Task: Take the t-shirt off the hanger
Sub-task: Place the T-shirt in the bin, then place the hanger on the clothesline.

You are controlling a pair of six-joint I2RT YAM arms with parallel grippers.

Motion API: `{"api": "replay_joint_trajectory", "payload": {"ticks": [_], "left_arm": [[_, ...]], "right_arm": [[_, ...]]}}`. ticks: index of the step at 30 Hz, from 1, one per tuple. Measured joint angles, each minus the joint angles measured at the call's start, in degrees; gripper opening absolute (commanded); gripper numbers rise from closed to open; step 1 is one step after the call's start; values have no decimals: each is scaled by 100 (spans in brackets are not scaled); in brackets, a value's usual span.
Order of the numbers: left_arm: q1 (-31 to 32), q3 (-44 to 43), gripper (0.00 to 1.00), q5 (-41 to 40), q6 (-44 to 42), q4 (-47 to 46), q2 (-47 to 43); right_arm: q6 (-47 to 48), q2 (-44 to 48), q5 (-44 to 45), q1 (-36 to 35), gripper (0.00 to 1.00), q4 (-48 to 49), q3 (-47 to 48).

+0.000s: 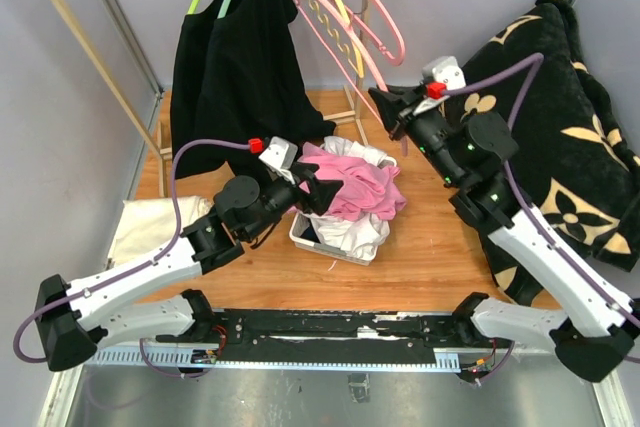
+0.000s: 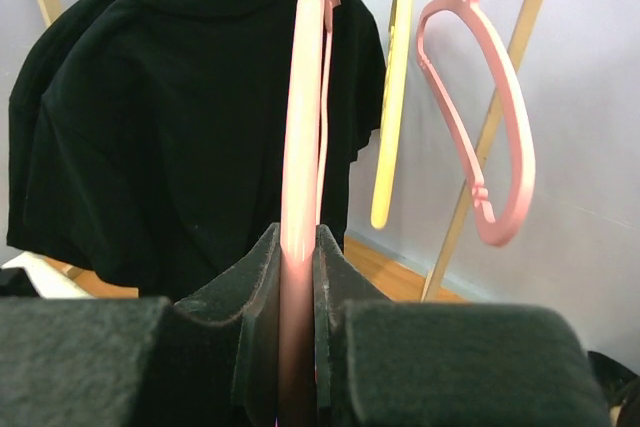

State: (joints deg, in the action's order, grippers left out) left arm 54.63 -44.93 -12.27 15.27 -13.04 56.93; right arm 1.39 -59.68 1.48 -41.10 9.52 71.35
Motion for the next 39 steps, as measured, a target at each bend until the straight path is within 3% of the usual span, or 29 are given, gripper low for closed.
{"api": "replay_joint_trajectory", "payload": {"ticks": [18, 39], "left_arm": [[0, 177, 72, -317, 24, 308, -632], [0, 264, 71, -468, 26, 374, -739]], "right_arm": [[188, -2594, 184, 28, 1, 638, 1939], [254, -3971, 286, 297, 1, 841, 3298]]}}
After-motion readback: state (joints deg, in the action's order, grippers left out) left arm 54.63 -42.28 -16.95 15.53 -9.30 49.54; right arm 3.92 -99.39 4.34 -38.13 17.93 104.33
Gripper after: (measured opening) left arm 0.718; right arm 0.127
